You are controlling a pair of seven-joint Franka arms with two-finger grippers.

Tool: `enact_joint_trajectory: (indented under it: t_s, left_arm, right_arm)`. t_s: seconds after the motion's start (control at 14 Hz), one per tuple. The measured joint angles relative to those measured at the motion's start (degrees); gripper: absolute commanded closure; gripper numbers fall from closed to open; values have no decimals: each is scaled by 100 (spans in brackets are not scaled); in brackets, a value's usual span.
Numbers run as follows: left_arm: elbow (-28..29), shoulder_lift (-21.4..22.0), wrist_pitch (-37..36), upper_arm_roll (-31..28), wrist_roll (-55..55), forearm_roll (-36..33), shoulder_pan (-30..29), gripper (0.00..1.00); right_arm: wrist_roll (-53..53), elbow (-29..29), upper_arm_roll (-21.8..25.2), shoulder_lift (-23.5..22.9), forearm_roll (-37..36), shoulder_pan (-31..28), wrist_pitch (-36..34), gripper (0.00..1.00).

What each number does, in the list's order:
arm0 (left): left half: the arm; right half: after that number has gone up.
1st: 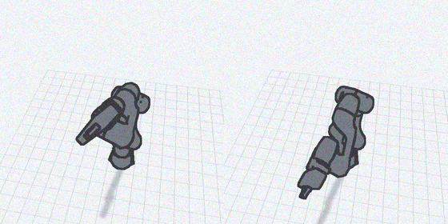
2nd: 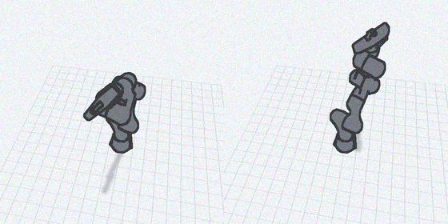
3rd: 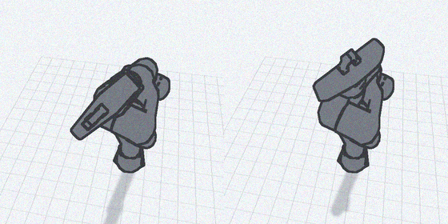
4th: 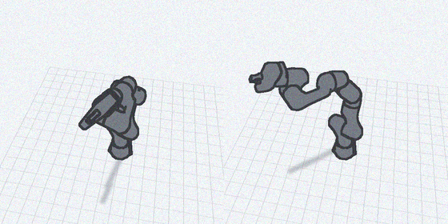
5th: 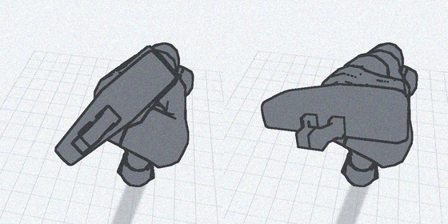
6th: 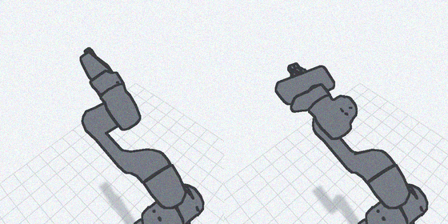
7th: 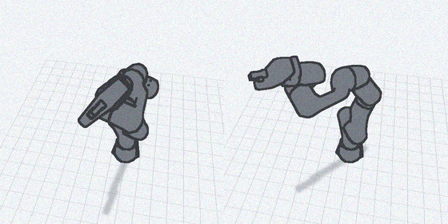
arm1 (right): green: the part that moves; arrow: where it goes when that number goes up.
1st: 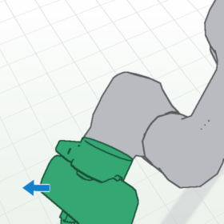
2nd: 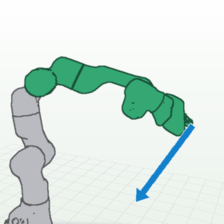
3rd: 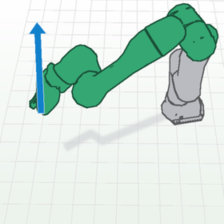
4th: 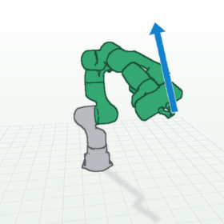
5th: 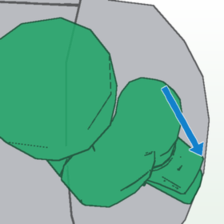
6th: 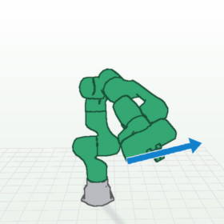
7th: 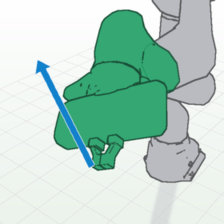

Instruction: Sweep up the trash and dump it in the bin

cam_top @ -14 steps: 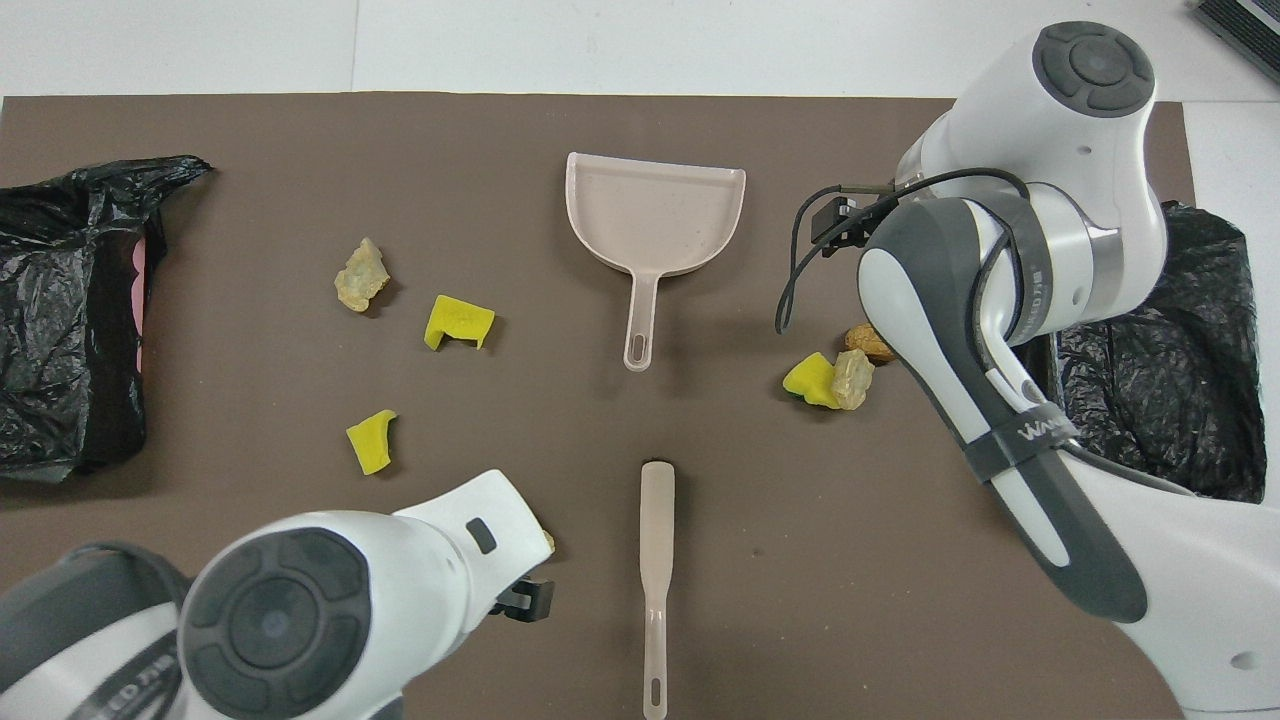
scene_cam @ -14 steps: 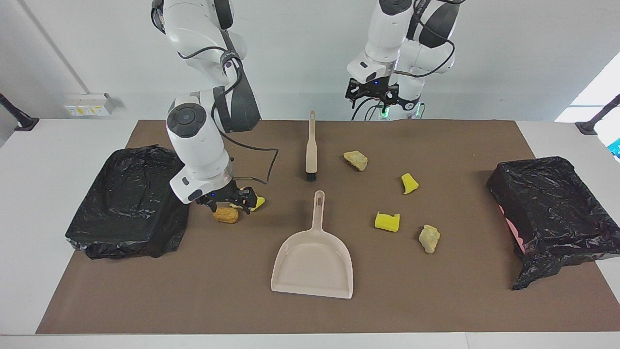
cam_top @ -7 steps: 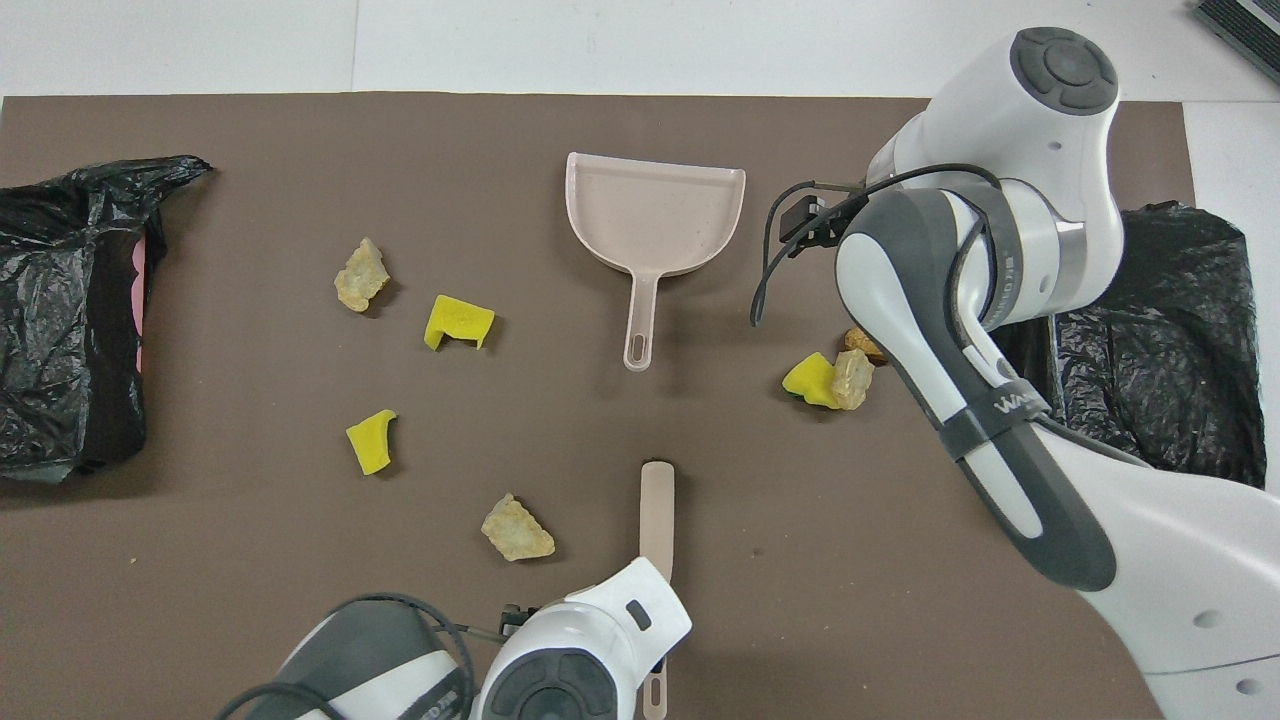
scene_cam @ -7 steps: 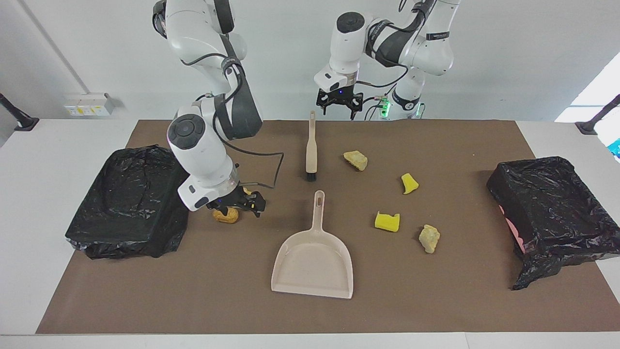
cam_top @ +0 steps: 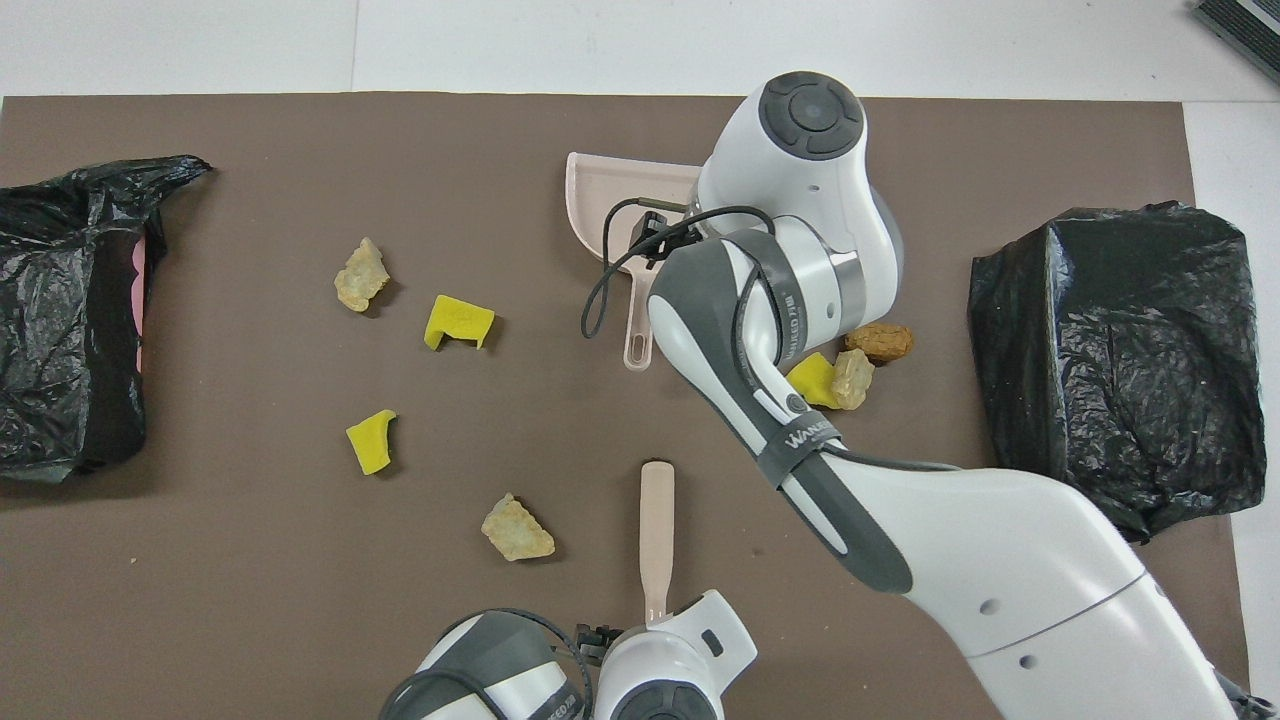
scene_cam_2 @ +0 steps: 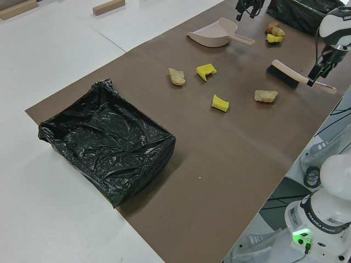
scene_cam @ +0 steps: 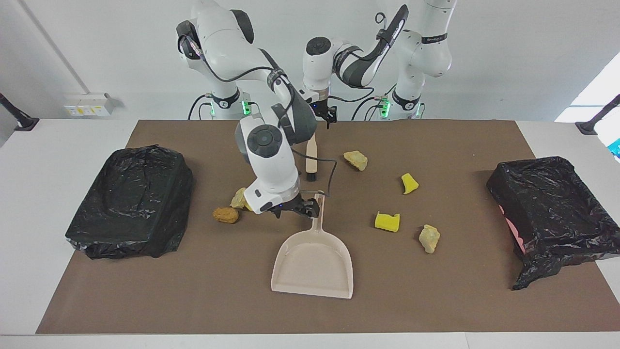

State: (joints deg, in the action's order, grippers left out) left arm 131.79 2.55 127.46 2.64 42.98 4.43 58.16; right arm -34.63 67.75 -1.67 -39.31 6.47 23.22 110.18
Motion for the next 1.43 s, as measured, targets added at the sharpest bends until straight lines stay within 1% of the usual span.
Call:
enact_joint_trajectory:
  t_s: [0.14, 0.21, 0.29, 0.36, 0.43, 0.57, 0.72, 0.79, 0.86, 0.93, 1.0, 1.07, 1.22, 1.29, 1.36, 1.43]
  left_arm:
    - [0, 1, 5, 3, 31, 52, 17, 10]
    - [0, 1, 5, 3, 32, 113, 29, 17]
    - [0, 1, 6, 3, 32, 165, 44, 22]
    - [0, 1, 6, 0, 32, 212, 63, 22]
    - [7, -1, 6, 0, 34, 246, 76, 23]
    - [37, -21, 6, -4, 36, 269, 80, 25]
    - [53, -37, 6, -8, 36, 272, 80, 25]
    - [55, -38, 6, -8, 36, 273, 81, 33]
    - [55, -38, 6, -8, 36, 274, 81, 34]
    - [55, -38, 6, -8, 37, 276, 82, 42]
    - [56, -39, 6, -8, 37, 301, 82, 47]
    - [58, -44, 6, -9, 37, 372, 82, 47]
    - [64, -60, 5, -8, 37, 442, 82, 47]
    - [64, -70, 4, -8, 37, 453, 83, 49]
    - [65, -81, -1, -9, 38, 458, 83, 59]
    - [65, -92, -11, -9, 38, 460, 83, 79]
  right_arm:
    - [-96, -70, -17, -222, 0, 160, 401, 0]
    - [-116, -115, -47, -321, 0, 199, 521, 0]
    - [-118, -181, -93, -417, 0, 222, 563, 0]
    - [-118, -241, -101, -494, 0, 289, 561, 0]
    - [-118, -277, -97, -531, -32, 370, 513, 2]
    - [-118, -353, -99, -531, -296, 526, 166, 7]
    - [-118, -400, -104, -482, -645, 646, -173, 9]
    - [-118, -401, -104, -450, -736, 666, -249, 14]
    - [-118, -401, -104, -431, -776, 667, -271, 17]
    - [-118, -400, -103, -426, -785, 663, -283, 22]
    - [-118, -392, -101, -427, -786, 660, -285, 26]
    - [-118, -384, -100, -427, -786, 654, -284, 28]
    - [-118, -356, -95, -427, -786, 640, -284, 41]
    - [-118, -333, -88, -427, -787, 636, -284, 49]
    - [-118, -307, -84, -427, -787, 634, -284, 61]
    - [-118, -285, -80, -427, -787, 633, -284, 89]
